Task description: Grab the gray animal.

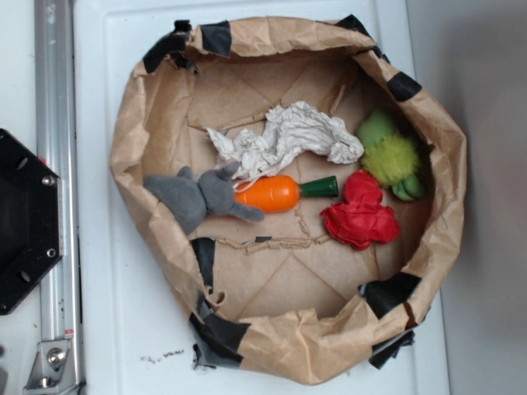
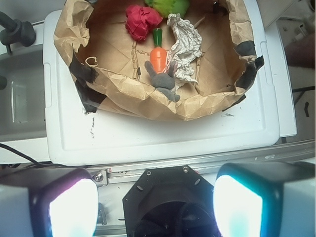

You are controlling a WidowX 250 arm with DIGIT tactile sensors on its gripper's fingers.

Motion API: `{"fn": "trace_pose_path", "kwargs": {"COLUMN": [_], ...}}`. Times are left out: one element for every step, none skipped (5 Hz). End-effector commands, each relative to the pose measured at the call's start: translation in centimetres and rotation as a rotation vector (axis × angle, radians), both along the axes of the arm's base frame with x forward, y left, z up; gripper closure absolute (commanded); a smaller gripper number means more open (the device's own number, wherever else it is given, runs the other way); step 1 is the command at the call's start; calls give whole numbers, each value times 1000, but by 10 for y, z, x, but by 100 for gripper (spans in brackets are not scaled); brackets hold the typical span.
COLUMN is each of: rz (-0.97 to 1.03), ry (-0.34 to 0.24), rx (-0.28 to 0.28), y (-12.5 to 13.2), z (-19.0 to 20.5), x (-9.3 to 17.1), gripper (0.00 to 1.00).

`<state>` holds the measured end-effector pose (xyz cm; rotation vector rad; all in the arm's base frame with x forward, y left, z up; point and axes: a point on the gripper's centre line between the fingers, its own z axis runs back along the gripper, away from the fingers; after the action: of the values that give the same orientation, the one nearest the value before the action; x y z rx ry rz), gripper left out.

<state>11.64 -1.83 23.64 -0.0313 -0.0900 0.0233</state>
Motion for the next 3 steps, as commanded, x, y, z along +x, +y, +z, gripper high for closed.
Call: {"fn": "trace_pose_path", "kwargs": {"rz": [0, 133, 185], "ry": [0, -3, 49], "rx": [0, -31, -26], "y": [0, 2, 16], "z": [0, -20, -67], "x": [0, 50, 99], "gripper": [0, 0, 0]}}
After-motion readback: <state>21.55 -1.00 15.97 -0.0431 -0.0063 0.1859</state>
